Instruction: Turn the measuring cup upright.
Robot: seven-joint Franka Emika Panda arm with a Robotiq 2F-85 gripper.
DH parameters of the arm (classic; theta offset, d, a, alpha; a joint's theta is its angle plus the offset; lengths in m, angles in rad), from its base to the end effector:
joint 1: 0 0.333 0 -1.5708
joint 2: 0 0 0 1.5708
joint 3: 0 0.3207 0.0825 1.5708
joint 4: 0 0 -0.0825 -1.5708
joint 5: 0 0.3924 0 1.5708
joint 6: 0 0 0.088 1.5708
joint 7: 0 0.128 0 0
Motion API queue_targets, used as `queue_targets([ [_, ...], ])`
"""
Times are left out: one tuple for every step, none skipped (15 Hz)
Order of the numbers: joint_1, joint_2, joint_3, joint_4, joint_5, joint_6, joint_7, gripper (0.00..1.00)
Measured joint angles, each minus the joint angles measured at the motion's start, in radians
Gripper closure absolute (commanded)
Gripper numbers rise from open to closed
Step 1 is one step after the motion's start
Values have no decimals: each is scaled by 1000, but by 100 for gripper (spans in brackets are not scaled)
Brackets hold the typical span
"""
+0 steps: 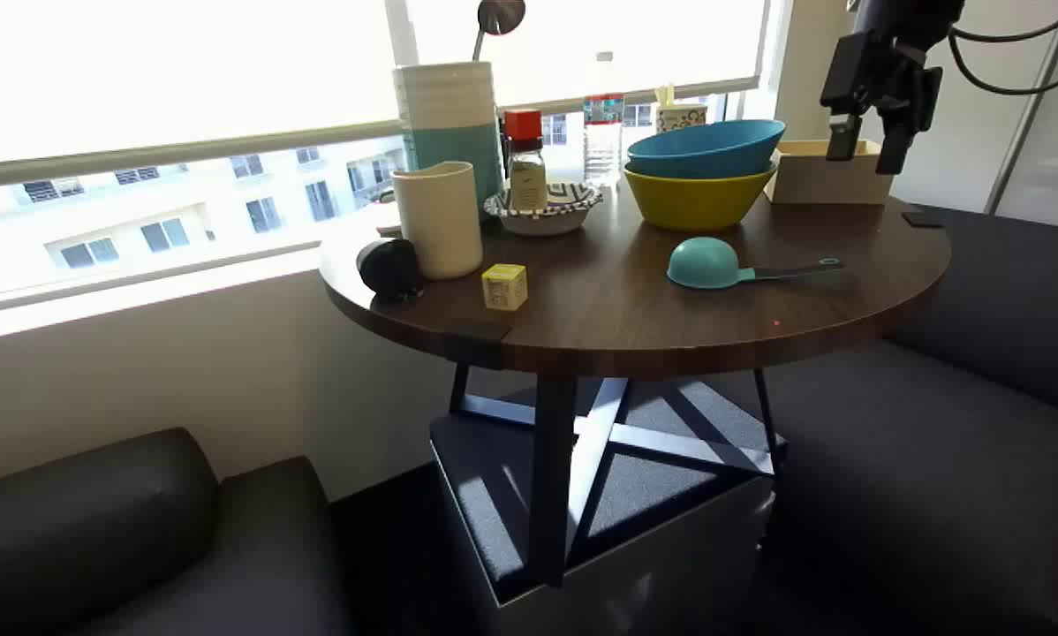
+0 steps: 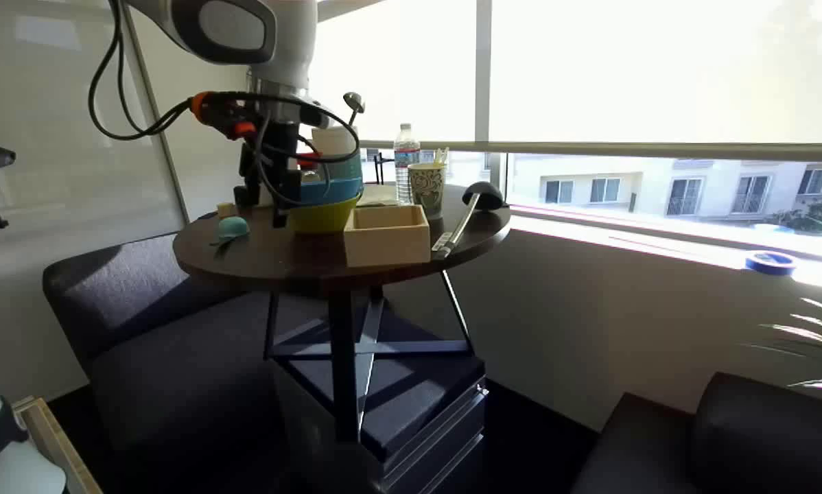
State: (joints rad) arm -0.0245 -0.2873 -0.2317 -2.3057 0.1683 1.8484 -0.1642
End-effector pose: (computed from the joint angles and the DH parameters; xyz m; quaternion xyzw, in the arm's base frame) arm 0.4332 -0.0984 0.4263 -0.9875 0.0681 0.0647 0.1266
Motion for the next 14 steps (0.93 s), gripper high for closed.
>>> queue_targets([
  [0, 0, 0, 0, 0, 0, 0, 0],
  [0, 0, 0, 0, 0, 0, 0, 0],
  [0, 0, 0, 0, 0, 0, 0, 0],
  [0, 0, 0, 0, 0, 0, 0, 0],
  [0, 0, 0, 0, 0, 0, 0, 0],
  [-2, 0, 2, 0, 0, 0, 0, 0],
  [-6, 0, 4, 0, 0, -8, 0, 0],
  [-9, 1, 5, 0, 1, -30, -2, 0],
  [-12, 4, 5, 0, 3, -64, -8, 0],
  [-17, 7, 4, 0, 9, -101, -16, 0],
  [-21, 13, 1, 0, 21, -141, -28, 0],
  [-26, 19, -2, 0, 36, -180, -42, 0],
  [-31, 27, -6, 0, 54, -217, -58, 0],
  [-36, 35, -10, 1, 79, -255, -79, 0],
])
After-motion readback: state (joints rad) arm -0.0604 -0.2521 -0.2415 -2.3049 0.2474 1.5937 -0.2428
